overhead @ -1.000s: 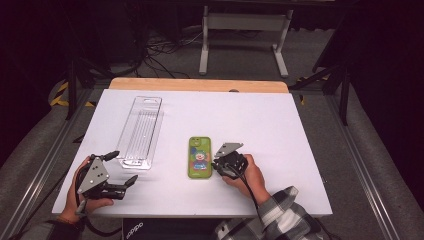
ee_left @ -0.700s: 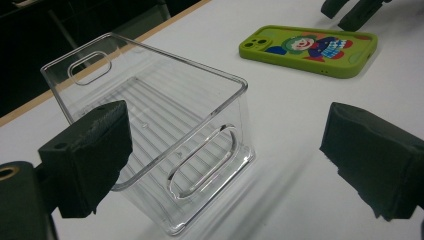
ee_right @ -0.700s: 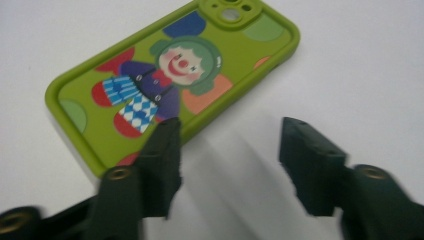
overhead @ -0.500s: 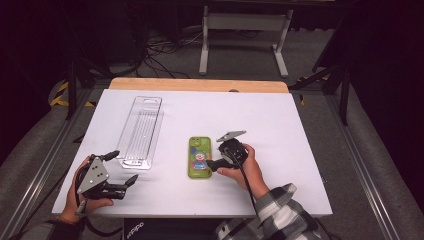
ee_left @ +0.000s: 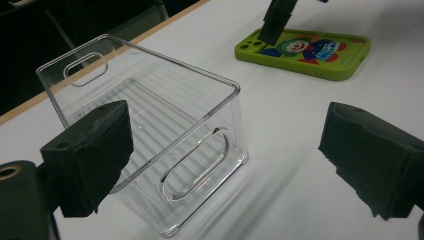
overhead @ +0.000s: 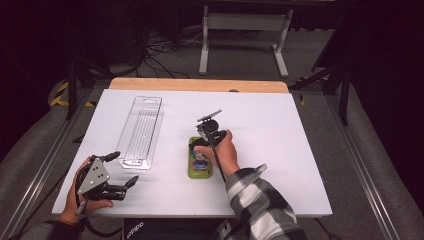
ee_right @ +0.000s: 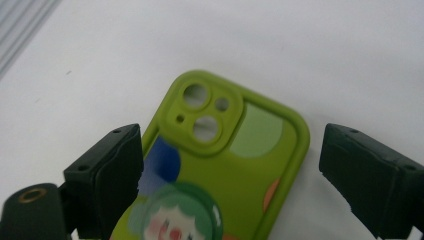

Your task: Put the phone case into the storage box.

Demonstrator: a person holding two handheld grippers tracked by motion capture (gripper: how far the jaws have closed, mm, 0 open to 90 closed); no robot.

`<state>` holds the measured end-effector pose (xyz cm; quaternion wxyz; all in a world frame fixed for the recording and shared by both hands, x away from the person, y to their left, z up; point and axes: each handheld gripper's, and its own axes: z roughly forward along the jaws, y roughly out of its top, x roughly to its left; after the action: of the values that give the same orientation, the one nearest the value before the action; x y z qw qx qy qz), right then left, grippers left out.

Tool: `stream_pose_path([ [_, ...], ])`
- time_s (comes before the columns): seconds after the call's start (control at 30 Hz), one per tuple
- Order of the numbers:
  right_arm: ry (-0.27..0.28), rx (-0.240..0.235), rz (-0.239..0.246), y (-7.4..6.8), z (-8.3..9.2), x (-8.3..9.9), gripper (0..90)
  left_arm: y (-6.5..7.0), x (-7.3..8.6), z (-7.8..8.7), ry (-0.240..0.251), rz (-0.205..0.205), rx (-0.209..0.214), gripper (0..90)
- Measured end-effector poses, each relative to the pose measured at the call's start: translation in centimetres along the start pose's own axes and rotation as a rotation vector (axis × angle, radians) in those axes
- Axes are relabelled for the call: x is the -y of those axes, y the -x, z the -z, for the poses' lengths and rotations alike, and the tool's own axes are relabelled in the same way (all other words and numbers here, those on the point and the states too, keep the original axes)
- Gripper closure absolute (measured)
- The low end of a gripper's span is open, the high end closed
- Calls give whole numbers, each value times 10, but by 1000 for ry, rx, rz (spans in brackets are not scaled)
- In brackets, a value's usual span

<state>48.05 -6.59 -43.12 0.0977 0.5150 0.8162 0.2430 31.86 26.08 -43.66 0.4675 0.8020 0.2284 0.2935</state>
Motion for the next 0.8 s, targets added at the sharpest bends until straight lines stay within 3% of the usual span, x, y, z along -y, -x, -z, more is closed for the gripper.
stream_pose_path([
  [0.03, 4, 29, -22, 0, -4, -3, 113, 0, 0, 0, 0, 3, -2, 75],
  [0.1, 4, 44, -36, 0, -5, -4, 112, 1, 0, 0, 0, 7, -1, 75],
  [0.17, 5, 40, -108, 2, -10, -8, 107, 0, 0, 0, -2, 2, 3, 75],
  [0.23, 16, 56, -126, 1, -11, -11, 107, 1, 1, -1, -2, 16, 7, 76],
  [0.53, -3, 80, -122, -16, -18, -10, 90, 1, 0, -2, -11, 6, 6, 75],
  [0.8, 3, 168, -86, -26, -22, -8, 118, 2, 1, -3, -19, 11, 11, 75],
])
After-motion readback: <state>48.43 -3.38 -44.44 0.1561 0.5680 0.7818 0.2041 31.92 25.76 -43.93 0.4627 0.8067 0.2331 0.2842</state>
